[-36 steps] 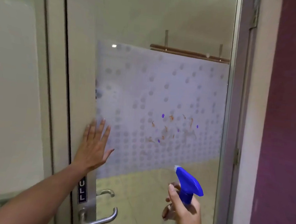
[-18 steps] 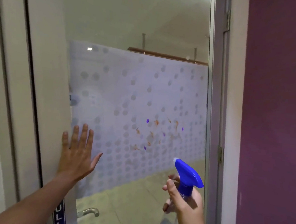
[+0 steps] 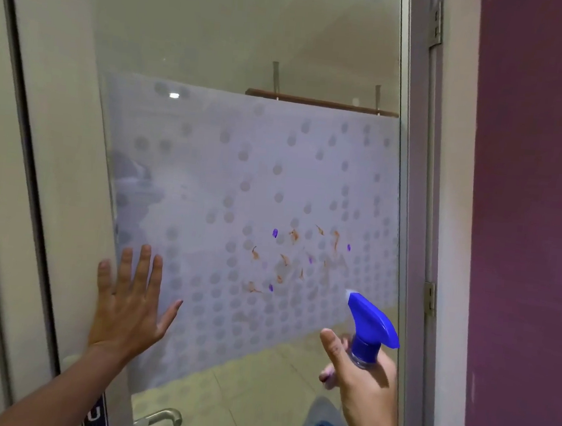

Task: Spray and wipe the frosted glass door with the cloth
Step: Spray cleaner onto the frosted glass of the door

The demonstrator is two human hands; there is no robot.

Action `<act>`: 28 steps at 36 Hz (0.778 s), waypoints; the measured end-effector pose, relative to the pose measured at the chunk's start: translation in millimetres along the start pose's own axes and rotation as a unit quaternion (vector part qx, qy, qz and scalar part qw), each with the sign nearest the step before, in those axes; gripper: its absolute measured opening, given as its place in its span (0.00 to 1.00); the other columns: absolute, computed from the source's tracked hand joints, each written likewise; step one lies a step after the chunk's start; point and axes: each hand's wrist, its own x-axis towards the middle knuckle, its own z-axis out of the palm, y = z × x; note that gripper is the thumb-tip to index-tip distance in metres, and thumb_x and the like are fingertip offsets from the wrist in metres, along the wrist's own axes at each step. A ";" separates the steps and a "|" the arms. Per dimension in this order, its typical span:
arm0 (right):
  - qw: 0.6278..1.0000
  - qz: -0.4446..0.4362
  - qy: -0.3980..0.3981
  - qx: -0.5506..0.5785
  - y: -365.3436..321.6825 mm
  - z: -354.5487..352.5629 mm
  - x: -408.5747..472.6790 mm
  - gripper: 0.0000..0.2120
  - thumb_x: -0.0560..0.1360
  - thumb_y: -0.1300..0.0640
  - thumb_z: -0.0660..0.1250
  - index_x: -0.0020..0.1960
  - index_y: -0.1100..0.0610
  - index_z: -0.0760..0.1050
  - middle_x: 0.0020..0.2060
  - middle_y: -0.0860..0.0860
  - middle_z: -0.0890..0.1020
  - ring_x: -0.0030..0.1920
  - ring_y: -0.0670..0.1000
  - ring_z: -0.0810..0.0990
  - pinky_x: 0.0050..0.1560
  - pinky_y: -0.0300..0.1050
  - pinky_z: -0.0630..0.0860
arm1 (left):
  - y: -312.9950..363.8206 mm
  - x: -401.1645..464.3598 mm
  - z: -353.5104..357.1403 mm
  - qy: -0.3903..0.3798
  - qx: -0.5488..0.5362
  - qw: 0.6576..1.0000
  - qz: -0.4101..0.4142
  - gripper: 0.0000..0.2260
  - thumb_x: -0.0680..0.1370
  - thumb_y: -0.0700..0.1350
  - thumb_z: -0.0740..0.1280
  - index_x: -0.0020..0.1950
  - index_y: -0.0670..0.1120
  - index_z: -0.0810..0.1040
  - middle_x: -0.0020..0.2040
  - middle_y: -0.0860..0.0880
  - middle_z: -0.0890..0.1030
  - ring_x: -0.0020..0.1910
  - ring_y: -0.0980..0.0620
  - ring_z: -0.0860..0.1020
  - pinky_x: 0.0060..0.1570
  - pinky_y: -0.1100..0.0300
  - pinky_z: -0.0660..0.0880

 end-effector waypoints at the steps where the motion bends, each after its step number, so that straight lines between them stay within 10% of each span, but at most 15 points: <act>1: 1.000 -0.005 0.001 -0.002 -1.2 0.7 3.8 0.26 0.64 0.38 0.79 0.39 0.60 0.77 0.28 0.64 0.79 0.26 0.53 0.80 0.30 0.35 0.76 | -0.2 -0.4 0.5 -0.001 0.002 1.000 0.000 0.43 0.80 0.65 0.55 0.85 0.35 0.55 0.86 0.34 0.52 0.86 0.32 0.48 0.82 0.29 0.45; 8: 0.999 -0.006 -0.015 0.028 -11.9 4.3 23.6 0.13 0.67 0.42 0.78 0.45 0.47 0.83 0.36 0.59 0.84 0.27 0.55 0.80 0.29 0.44 0.78 | 0.4 -0.3 2.3 0.006 0.003 1.000 0.001 0.44 0.80 0.65 0.55 0.85 0.35 0.55 0.86 0.34 0.52 0.86 0.32 0.48 0.82 0.29 0.45; 16: 1.000 -0.006 0.016 -0.017 -4.2 -2.6 31.0 0.26 0.64 0.35 0.76 0.37 0.57 0.74 0.26 0.53 0.77 0.26 0.51 0.79 0.29 0.35 0.75 | 2.2 0.2 -5.4 0.009 0.012 1.000 -0.002 0.43 0.80 0.64 0.56 0.84 0.34 0.57 0.85 0.32 0.57 0.87 0.33 0.45 0.82 0.29 0.47; 28: 0.998 0.012 0.061 0.014 -4.7 -29.5 45.2 0.19 0.63 0.34 0.78 0.38 0.48 0.79 0.30 0.47 0.79 0.26 0.54 0.79 0.28 0.46 0.77 | 2.2 3.6 -10.9 -0.001 -0.004 1.000 -0.004 0.43 0.80 0.64 0.56 0.84 0.33 0.57 0.84 0.31 0.58 0.86 0.33 0.45 0.79 0.24 0.55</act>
